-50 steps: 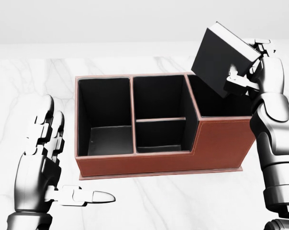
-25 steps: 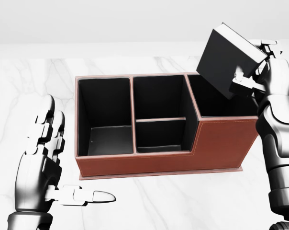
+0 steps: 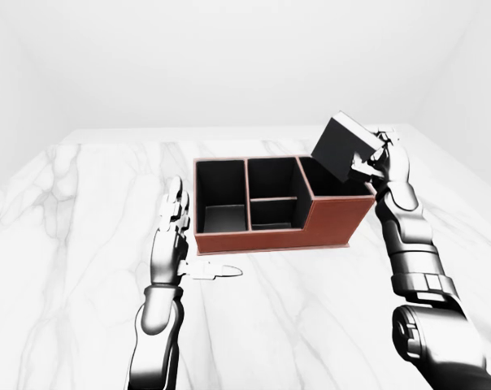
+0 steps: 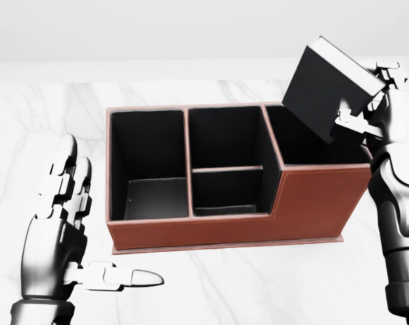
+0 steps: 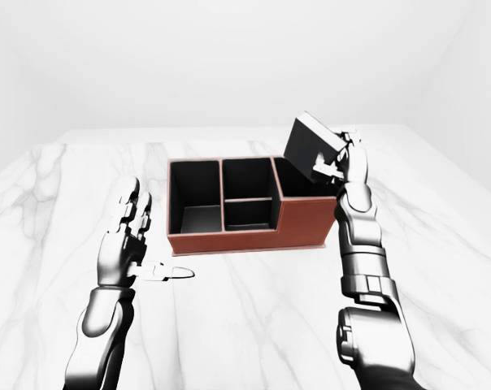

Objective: Pick up the book and place it in the right compartment of the caddy.

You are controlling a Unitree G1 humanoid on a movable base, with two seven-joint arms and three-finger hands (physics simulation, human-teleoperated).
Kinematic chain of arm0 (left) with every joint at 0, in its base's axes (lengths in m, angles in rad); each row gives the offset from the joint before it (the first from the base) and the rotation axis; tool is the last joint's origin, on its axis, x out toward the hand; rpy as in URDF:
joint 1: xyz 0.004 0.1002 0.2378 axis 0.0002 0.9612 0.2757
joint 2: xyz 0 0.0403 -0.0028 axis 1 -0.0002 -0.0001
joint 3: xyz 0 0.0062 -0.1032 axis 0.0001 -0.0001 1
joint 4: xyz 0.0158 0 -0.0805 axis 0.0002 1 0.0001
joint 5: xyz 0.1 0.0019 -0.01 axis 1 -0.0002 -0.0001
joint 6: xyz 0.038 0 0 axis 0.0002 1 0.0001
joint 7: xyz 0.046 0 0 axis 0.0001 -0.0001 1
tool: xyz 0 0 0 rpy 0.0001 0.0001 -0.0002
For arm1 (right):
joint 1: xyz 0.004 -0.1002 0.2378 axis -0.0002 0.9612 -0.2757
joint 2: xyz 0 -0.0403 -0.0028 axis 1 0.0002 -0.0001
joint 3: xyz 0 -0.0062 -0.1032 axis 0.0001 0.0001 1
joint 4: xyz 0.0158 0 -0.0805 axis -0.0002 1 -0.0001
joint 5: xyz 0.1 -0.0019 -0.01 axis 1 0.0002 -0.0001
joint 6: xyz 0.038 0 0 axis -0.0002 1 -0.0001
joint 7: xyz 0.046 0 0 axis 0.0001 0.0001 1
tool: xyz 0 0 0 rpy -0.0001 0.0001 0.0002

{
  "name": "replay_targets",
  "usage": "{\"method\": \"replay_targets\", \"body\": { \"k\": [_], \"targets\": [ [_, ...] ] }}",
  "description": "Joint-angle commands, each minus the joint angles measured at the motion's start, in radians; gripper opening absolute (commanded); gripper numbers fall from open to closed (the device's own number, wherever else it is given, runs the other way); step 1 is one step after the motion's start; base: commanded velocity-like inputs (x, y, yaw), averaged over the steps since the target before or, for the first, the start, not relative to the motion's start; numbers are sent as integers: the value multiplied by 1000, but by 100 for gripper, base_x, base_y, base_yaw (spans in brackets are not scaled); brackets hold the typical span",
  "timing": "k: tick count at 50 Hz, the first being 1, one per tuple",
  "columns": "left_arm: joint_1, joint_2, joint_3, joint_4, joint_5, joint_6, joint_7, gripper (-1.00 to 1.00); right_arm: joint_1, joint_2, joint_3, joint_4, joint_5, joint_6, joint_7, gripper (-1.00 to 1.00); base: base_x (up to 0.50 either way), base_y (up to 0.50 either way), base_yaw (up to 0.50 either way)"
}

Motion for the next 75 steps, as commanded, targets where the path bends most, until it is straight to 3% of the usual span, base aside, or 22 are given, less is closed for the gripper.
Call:
{"method": "replay_targets", "body": {
  "k": [1,3,11,25,44,61,64,75],
  "targets": [
    [1,0,-1,-1,1,1,0,100,-5,-7,-21,3,54,0,-4,-100,0,0,0],
    [2,0,0,6,1,-7,0,100,-9,-9,-22,19,53,0,-2,-100,0,0,0],
    [0,0,-2,-4,2,5,0,100,-12,-12,-20,51,53,0,-1,-100,0,0,0],
    [0,0,-7,0,12,1,2,100,-39,-13,-13,122,48,0,1,-100,0,0,0],
    [0,-1,-10,7,16,-5,2,100,-114,-17,5,369,17,0,17,-100,0,0,0],
    [0,-1,-9,17,15,-14,1,100,-99,-14,8,350,14,0,19,-100,0,0,0],
    [0,-1,-10,6,15,-3,1,100,-95,-14,7,346,13,0,18,-100,0,0,0],
    [0,-1,-12,9,17,-5,1,100,-103,-15,7,343,15,0,16,-100,0,0,0]
  ]
}}
